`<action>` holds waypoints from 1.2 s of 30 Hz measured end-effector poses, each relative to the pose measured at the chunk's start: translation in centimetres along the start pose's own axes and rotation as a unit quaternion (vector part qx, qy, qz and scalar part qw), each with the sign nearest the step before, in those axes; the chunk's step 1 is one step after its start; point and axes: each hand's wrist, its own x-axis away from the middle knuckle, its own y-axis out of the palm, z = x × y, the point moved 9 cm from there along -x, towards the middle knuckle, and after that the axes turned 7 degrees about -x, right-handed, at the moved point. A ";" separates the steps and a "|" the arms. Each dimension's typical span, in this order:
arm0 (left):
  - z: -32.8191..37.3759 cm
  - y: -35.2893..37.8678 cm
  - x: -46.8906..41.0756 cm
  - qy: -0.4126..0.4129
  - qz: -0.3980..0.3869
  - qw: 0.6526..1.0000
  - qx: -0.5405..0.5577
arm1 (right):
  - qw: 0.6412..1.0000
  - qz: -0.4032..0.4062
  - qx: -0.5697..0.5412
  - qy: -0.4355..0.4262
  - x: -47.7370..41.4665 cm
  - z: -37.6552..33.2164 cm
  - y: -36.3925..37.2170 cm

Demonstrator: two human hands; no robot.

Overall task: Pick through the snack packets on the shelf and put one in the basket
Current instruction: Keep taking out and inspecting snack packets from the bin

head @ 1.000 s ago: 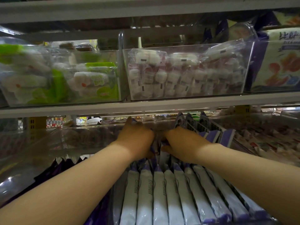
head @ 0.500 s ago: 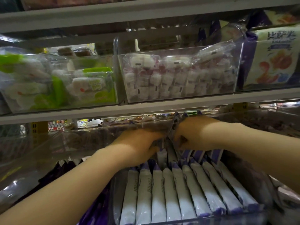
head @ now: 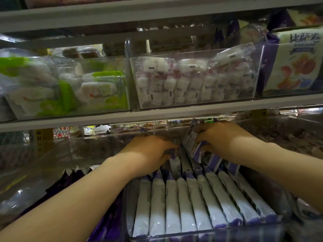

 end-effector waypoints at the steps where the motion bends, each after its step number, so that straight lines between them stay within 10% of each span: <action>1: 0.0 -0.3 0.1 -0.003 0.007 1.000 -0.004 | 1.000 0.019 -0.009 0.002 0.5 0.1 -0.2; 7: 1.2 -3.5 2.4 -0.032 0.124 0.992 0.016 | 0.968 0.200 -0.155 -0.004 5.9 -0.1 -3.3; 12: 1.2 -4.1 5.5 -0.161 0.201 0.931 0.259 | 0.888 0.344 -0.305 -0.017 11.3 -2.1 -4.8; 16: 3.6 -1.1 6.9 -0.175 0.101 0.739 0.643 | 0.842 0.384 -0.375 -0.052 14.5 -5.1 -4.4; 19: 4.1 -1.0 8.9 -0.164 0.138 0.648 0.731 | 0.830 0.334 -0.440 -0.073 15.4 -6.7 -3.4; 28: 8.6 2.6 14.6 -0.117 0.066 0.695 0.707 | 0.556 0.203 -0.792 0.151 16.7 -6.6 3.8; 36: 10.7 7.2 17.7 -0.157 0.104 0.652 0.734 | 0.464 0.148 -0.857 0.168 19.7 -9.7 7.6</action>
